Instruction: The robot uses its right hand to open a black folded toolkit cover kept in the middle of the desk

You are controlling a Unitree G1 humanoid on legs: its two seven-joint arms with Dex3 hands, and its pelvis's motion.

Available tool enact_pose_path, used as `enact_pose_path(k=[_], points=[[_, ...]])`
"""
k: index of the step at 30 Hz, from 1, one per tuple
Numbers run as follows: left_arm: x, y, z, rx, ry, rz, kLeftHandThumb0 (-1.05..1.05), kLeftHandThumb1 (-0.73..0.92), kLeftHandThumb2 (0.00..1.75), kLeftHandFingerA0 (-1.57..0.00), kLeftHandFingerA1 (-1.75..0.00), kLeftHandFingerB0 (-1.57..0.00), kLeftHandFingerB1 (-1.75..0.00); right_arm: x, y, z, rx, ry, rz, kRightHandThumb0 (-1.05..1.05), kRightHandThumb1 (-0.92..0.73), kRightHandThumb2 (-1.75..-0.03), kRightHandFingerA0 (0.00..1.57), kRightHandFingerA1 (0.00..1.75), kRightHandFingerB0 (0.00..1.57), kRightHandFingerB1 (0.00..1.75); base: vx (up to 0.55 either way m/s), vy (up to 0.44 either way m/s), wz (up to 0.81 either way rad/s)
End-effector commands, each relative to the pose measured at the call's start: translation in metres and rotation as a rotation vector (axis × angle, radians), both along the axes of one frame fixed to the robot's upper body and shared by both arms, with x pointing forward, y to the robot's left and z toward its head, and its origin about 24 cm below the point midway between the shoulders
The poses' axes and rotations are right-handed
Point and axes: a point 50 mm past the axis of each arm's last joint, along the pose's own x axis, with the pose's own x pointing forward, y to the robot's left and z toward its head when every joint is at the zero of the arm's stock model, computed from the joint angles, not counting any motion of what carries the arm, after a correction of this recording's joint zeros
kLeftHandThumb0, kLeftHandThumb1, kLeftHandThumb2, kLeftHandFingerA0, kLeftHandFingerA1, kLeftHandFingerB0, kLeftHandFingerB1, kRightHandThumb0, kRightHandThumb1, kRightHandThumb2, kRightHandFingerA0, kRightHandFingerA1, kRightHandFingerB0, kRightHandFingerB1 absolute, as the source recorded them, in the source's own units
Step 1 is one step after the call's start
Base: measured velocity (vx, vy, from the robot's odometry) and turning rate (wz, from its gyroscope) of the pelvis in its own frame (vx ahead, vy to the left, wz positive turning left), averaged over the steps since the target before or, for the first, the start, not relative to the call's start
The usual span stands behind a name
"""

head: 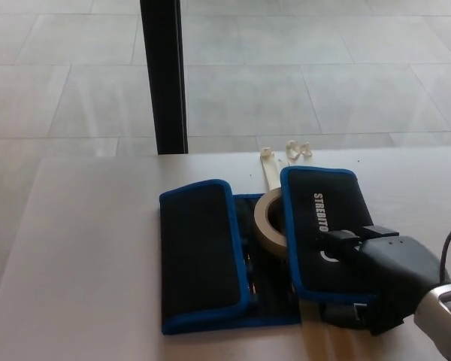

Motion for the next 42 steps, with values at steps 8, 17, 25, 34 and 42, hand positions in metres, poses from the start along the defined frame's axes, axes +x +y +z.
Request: enact_pose_path(k=[8,17,25,34,42], points=[[-0.006,0.015,0.012,0.037,0.072,0.004,-0.88,0.92,0.70,-0.31,-0.52,-0.28,-0.38,0.000,-0.028,-0.027,-0.451,-0.361,-0.018,-0.46,-0.66,-0.60,0.31,0.51,0.33,0.32,0.00,0.000,0.00],[-0.007,0.014,0.011,0.037,0.073,0.003,-0.98,0.76,0.86,-0.32,-0.56,-0.24,-0.42,-0.002,-0.042,-0.046,-0.473,-0.468,-0.124,-0.20,-0.59,-0.60,0.51,0.61,0.31,0.33,0.00,0.000,0.00],[-0.007,0.014,0.011,0.036,0.074,-0.013,-0.92,0.92,0.70,-0.28,-0.54,-0.26,-0.38,-0.004,-0.048,-0.050,-0.359,-0.512,-0.141,-0.27,-0.59,-0.59,0.92,1.70,0.57,0.42,0.00,0.000,0.00],[-0.007,0.013,0.009,0.041,0.075,-0.006,-0.93,0.92,0.70,-0.35,-0.56,-0.29,-0.38,-0.001,-0.044,-0.044,-0.269,-0.595,-0.164,-0.34,-0.61,-0.58,0.92,1.62,0.89,0.56,0.00,0.000,0.00],[-0.006,0.014,0.011,0.041,0.080,-0.006,-0.90,0.92,0.69,-0.33,-0.52,-0.30,-0.37,0.000,-0.039,-0.041,-0.038,-0.598,-0.353,-0.35,-0.64,-0.59,0.96,1.68,0.94,0.59,0.00,0.000,0.00]])
